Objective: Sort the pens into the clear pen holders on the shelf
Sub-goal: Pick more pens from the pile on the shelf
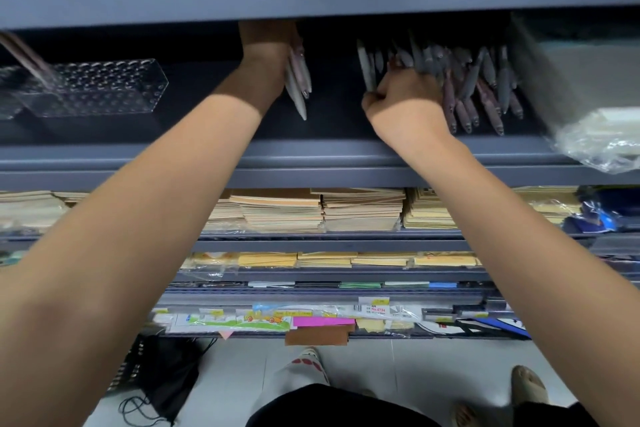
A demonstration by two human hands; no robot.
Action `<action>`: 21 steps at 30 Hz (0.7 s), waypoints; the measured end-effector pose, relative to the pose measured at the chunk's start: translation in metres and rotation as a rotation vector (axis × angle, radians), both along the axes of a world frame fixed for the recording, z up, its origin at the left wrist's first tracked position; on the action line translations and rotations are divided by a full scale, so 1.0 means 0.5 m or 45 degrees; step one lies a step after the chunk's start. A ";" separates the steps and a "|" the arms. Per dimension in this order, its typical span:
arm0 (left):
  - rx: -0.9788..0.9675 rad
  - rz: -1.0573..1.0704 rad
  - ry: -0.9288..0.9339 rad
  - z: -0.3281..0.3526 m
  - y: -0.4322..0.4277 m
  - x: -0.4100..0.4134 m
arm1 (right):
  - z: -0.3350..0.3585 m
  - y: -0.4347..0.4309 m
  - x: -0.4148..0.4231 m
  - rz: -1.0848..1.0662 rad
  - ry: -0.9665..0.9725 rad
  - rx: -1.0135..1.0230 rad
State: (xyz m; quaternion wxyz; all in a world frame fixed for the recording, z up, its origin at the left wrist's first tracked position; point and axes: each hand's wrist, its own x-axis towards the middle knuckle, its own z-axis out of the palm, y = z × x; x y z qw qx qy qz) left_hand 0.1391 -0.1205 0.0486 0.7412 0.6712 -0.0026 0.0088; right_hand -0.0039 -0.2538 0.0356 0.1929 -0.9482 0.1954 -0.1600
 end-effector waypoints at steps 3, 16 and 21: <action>-0.246 0.027 0.045 -0.003 -0.002 -0.005 | -0.006 0.002 -0.005 0.015 0.012 -0.021; -0.702 -0.283 0.293 -0.012 0.023 -0.038 | -0.006 0.037 -0.016 0.066 -0.008 0.945; -0.672 -0.285 0.346 -0.019 0.019 -0.041 | 0.004 0.052 0.004 0.027 0.039 1.176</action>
